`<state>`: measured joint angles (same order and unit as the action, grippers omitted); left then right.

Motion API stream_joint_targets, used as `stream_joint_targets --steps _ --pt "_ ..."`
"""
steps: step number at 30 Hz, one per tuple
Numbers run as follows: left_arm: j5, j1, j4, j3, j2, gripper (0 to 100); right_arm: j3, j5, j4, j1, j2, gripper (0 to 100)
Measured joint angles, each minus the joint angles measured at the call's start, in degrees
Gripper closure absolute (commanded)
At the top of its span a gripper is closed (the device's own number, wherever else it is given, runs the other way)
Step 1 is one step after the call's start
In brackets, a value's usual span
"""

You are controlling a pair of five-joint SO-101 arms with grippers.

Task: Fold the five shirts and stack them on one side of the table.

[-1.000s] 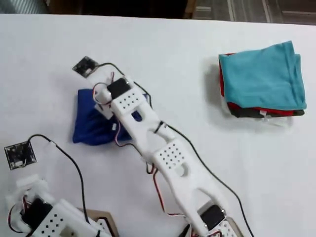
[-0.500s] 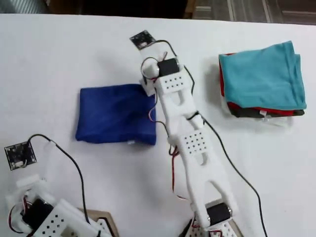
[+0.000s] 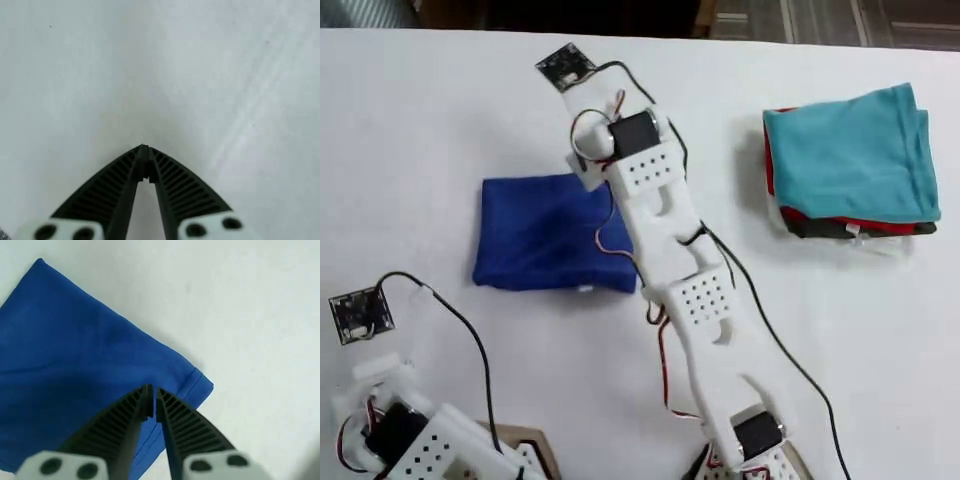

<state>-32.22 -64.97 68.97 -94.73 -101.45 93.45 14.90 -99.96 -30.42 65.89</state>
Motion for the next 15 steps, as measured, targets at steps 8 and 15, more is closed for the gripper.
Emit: stream_joint_targets --steps 8,15 --pt "0.00 0.00 0.00 0.00 0.00 97 -0.70 0.00 -0.09 0.00 2.73 97.8" --pt "0.00 0.00 0.00 0.00 0.00 97 -28.22 0.00 -0.09 -0.26 -15.82 97.6"
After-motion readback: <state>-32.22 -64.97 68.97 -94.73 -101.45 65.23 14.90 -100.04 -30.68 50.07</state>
